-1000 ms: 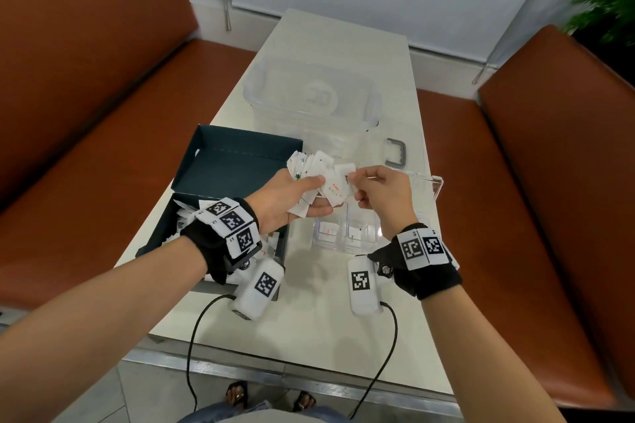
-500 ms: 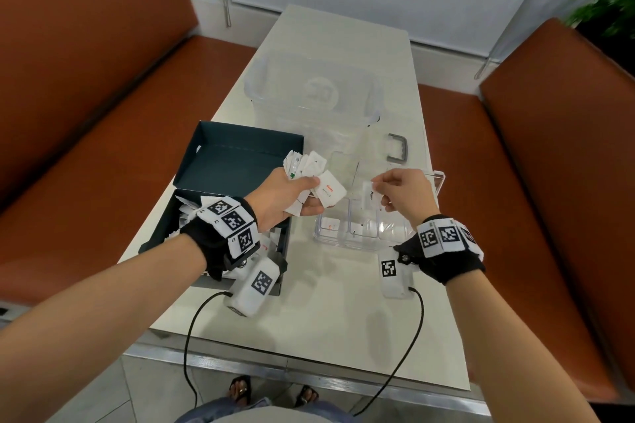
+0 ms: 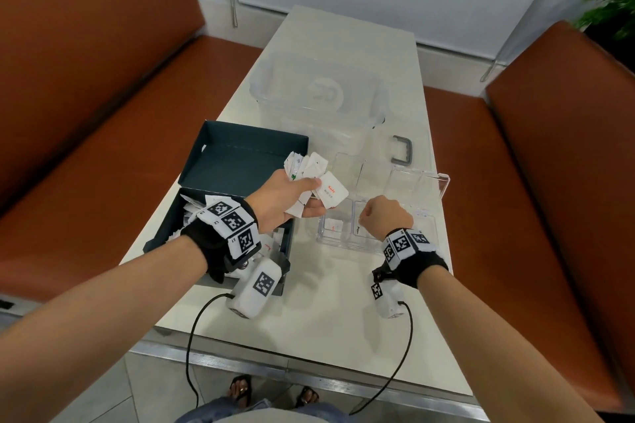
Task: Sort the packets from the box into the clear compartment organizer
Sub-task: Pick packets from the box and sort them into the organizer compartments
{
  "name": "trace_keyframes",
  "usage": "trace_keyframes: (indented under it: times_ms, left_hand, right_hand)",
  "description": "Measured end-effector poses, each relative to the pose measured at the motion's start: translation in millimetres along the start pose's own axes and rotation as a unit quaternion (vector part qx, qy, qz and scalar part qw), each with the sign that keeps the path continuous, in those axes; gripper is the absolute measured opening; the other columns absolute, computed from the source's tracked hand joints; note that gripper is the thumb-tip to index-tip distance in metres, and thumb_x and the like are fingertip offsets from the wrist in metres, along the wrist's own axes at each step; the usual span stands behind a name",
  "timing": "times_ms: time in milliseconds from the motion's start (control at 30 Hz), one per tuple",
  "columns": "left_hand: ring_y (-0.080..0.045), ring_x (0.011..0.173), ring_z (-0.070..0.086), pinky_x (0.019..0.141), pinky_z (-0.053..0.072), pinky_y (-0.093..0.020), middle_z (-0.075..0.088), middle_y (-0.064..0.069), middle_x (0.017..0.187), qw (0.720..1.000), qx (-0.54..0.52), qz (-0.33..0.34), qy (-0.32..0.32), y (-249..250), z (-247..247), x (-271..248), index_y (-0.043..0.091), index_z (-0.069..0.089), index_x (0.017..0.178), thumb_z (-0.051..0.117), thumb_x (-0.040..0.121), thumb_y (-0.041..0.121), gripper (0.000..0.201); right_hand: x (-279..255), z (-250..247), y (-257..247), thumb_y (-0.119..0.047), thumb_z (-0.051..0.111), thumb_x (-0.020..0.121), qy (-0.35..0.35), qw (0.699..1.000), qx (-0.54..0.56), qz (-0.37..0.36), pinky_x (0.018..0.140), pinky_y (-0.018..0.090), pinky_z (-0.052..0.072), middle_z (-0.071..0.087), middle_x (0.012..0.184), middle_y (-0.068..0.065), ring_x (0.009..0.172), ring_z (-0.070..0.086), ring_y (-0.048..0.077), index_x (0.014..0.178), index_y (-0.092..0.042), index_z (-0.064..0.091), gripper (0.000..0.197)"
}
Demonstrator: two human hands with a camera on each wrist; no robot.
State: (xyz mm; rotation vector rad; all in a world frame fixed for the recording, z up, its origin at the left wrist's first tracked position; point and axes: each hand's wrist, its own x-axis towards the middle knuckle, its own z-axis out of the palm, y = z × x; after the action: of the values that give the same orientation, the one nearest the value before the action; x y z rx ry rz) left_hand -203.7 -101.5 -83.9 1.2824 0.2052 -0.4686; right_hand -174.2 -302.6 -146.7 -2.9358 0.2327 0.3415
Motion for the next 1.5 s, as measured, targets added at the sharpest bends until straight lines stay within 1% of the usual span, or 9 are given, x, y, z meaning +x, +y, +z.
trace_keyframes:
  times_ms: [200, 400, 567, 667, 733, 833, 1000, 1200, 1500]
  left_hand:
    - [-0.022, 0.073, 0.074, 0.067, 0.061, -0.031, 0.072, -0.013, 0.095, 1.0, -0.003, -0.001, -0.001, -0.3, -2.6, -1.7, 0.004, 0.057, 0.119, 0.053, 0.099, 0.006, 0.021]
    - [-0.021, 0.073, 0.074, 0.069, 0.062, -0.032, 0.071, -0.016, 0.101, 1.0, 0.002, -0.003, -0.003, -0.2, -1.7, 0.6, 0.003, 0.056, 0.121, 0.054, 0.098, 0.007, 0.023]
    - [-0.021, 0.076, 0.073, 0.067, 0.061, -0.031, 0.071, -0.016, 0.105, 1.0, 0.002, 0.004, -0.007, -1.4, -2.8, 3.7, 0.005, 0.059, 0.119, 0.057, 0.097, 0.008, 0.022]
    - [-0.02, 0.074, 0.072, 0.064, 0.061, -0.03, 0.071, -0.015, 0.102, 1.0, 0.009, 0.01, -0.003, -3.3, -3.0, 6.5, 0.005, 0.061, 0.114, 0.059, 0.095, 0.006, 0.019]
    - [-0.017, 0.067, 0.071, 0.061, 0.06, -0.028, 0.073, -0.01, 0.09, 1.0, 0.022, 0.02, -0.005, -4.7, -1.9, 8.0, 0.005, 0.062, 0.109, 0.062, 0.093, 0.005, 0.016]
    - [-0.013, 0.061, 0.068, 0.06, 0.058, -0.025, 0.071, -0.003, 0.078, 0.998, 0.04, 0.035, -0.023, -5.4, -0.4, 9.5, 0.005, 0.064, 0.107, 0.065, 0.092, 0.007, 0.016]
    - [-0.013, 0.058, 0.067, 0.057, 0.057, -0.024, 0.073, -0.001, 0.077, 0.998, 0.031, 0.046, -0.035, -7.2, -4.2, 11.0, 0.005, 0.063, 0.102, 0.065, 0.089, -0.001, 0.014]
    - [-0.018, 0.072, 0.073, 0.06, 0.058, -0.027, 0.076, -0.005, 0.087, 0.998, 0.022, 0.048, -0.031, -10.4, -6.7, 15.6, 0.007, 0.064, 0.101, 0.068, 0.086, -0.001, 0.018]
    - [-0.025, 0.083, 0.073, 0.063, 0.058, -0.027, 0.075, -0.008, 0.092, 0.998, 0.027, 0.05, -0.036, -12.7, -5.8, 19.7, 0.008, 0.066, 0.102, 0.071, 0.084, 0.0, 0.021]
  right_hand:
    - [-0.6, 6.0, -1.6, -0.025, 0.062, 0.089, -0.006, 0.98, -0.184, -0.072, 0.067, 0.026, 0.04, 0.067, 0.106, 0.0, 0.096, 0.066, 0.021, 0.114, -0.021, 0.063, 0.025]
    - [-0.9, 0.5, -5.0, -0.036, 0.066, 0.087, -0.023, 0.982, -0.166, -0.083, 0.072, 0.028, 0.041, 0.066, 0.109, -0.001, 0.1, 0.065, 0.022, 0.118, -0.024, 0.061, 0.033]
    - [-16.7, -21.2, -1.9, -0.034, 0.053, 0.092, 0.084, 0.993, -0.003, -0.077, 0.07, 0.028, 0.047, 0.069, 0.097, 0.0, 0.087, 0.066, 0.025, 0.104, -0.03, 0.07, 0.021]
    - [-31.8, -40.9, -12.9, -0.038, 0.055, 0.092, 0.146, 0.947, 0.265, -0.111, 0.076, 0.03, 0.052, 0.071, 0.087, -0.009, 0.087, 0.066, 0.012, 0.093, -0.027, 0.071, 0.019]
    - [-40.8, -53.0, -24.5, -0.043, 0.062, 0.087, 0.108, 0.911, 0.372, -0.138, 0.074, 0.025, 0.052, 0.07, 0.084, -0.012, 0.082, 0.066, 0.005, 0.097, -0.03, 0.069, 0.018]
    - [-43.9, -57.5, -31.5, -0.033, 0.073, 0.081, 0.028, 0.914, 0.367, -0.17, 0.065, 0.021, 0.05, 0.066, 0.079, -0.009, 0.07, 0.061, 0.004, 0.105, -0.028, 0.069, 0.025]
    - [-36.3, -56.2, -19.5, -0.009, 0.07, 0.083, 0.026, 0.899, 0.419, -0.123, 0.052, 0.019, 0.051, 0.067, 0.069, 0.003, 0.056, 0.059, 0.009, 0.101, -0.01, 0.072, 0.017]
    - [-37.1, -53.6, -18.4, -0.007, 0.071, 0.082, 0.019, 0.869, 0.483, -0.107, 0.056, 0.02, 0.053, 0.069, 0.067, 0.009, 0.056, 0.063, 0.011, 0.091, -0.009, 0.074, 0.009]
    - [-39.5, -52.6, -29.2, -0.006, 0.073, 0.081, 0.023, 0.869, 0.485, -0.095, 0.054, 0.019, 0.054, 0.068, 0.061, 0.008, 0.051, 0.065, 0.01, 0.093, -0.002, 0.073, 0.013]
